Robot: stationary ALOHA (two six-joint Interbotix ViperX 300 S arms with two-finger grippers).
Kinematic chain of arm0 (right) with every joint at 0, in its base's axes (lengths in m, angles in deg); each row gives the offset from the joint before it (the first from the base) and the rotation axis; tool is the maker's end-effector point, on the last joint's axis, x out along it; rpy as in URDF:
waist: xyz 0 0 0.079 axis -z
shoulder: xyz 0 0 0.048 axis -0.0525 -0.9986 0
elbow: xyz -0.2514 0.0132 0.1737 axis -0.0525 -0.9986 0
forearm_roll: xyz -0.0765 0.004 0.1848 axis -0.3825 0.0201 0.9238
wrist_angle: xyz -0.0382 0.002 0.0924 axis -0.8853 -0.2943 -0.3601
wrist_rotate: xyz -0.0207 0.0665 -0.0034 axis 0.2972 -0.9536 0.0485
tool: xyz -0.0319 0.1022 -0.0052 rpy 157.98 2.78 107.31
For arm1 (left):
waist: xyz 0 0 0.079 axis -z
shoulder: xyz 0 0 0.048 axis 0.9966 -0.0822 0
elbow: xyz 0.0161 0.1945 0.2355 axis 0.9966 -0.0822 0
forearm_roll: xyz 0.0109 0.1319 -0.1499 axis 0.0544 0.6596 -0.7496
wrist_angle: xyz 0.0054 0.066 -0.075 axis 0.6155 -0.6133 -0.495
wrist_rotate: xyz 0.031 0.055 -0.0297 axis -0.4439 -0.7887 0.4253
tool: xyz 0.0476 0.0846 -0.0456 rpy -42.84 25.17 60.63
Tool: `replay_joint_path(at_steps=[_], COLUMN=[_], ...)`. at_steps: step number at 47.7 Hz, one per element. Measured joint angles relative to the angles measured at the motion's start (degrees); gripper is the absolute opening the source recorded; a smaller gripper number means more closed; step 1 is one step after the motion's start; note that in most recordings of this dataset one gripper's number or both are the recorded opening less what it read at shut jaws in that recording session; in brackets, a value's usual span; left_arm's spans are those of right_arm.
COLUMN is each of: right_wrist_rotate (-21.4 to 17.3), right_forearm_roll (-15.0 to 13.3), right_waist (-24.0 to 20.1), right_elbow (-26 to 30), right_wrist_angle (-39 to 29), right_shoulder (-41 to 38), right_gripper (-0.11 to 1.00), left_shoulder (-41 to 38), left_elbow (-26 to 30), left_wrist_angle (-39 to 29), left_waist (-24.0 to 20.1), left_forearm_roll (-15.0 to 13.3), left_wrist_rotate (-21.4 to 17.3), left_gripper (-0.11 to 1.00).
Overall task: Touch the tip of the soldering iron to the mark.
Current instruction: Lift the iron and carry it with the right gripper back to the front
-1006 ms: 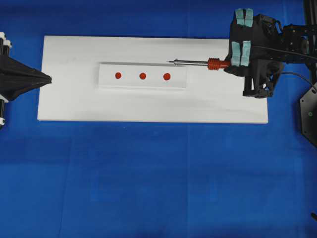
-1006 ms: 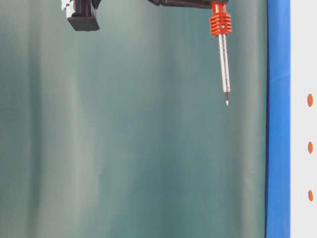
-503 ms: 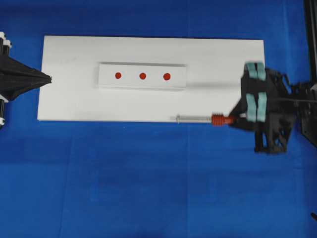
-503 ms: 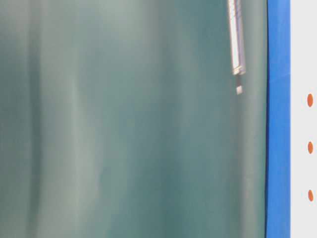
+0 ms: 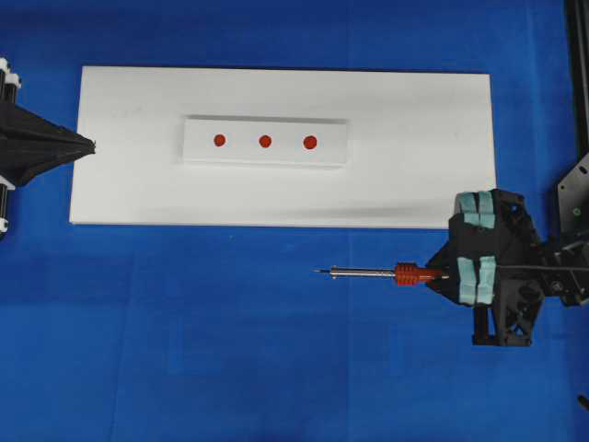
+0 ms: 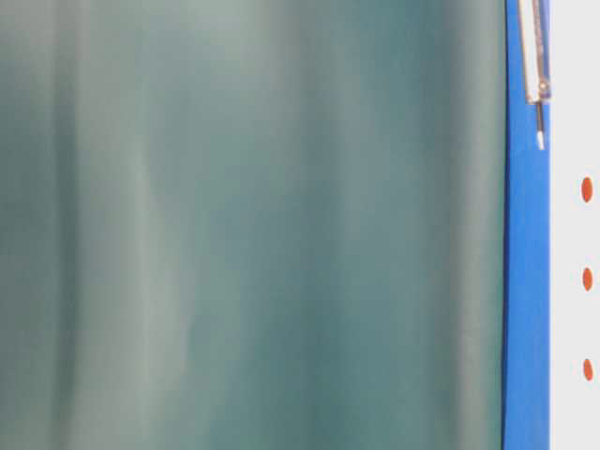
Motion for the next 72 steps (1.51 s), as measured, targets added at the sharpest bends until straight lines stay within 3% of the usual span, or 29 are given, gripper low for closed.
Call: replay_joint_path(at_steps=[11,30,40,58,72], right_wrist_rotate=[0.0,1.3,1.4,0.8,0.7], right_forearm_roll=[-1.3,-3.2,-4.1,-4.2,-4.1], right_waist=[0.1,2.8,4.3,4.9,4.9], right_elbow=[4.3,22.1,28.7,29.7,27.2], right_wrist_angle=[0.6,0.8,0.8,1.1,11.8], right_shoulder=[-6.3,-23.4,-29.0,-30.8,-36.8], right_gripper=[0.06,0.06,0.06,0.06,0.06], left_shoulder=[0.1,0.1,0.1,0.1,0.1], left_elbow=[0.1,0.0,0.1,0.1,0.1], left_wrist_angle=[0.0,0.1,0.1,0.1,0.0], left_waist=[0.0,0.0,0.0,0.0,0.0], left_forearm_roll=[0.0,0.0,0.0,0.0,0.0], left_wrist_rotate=[0.0,0.0,0.0,0.0,0.0], left_gripper=[0.00,0.00,0.00,0.00,0.00])
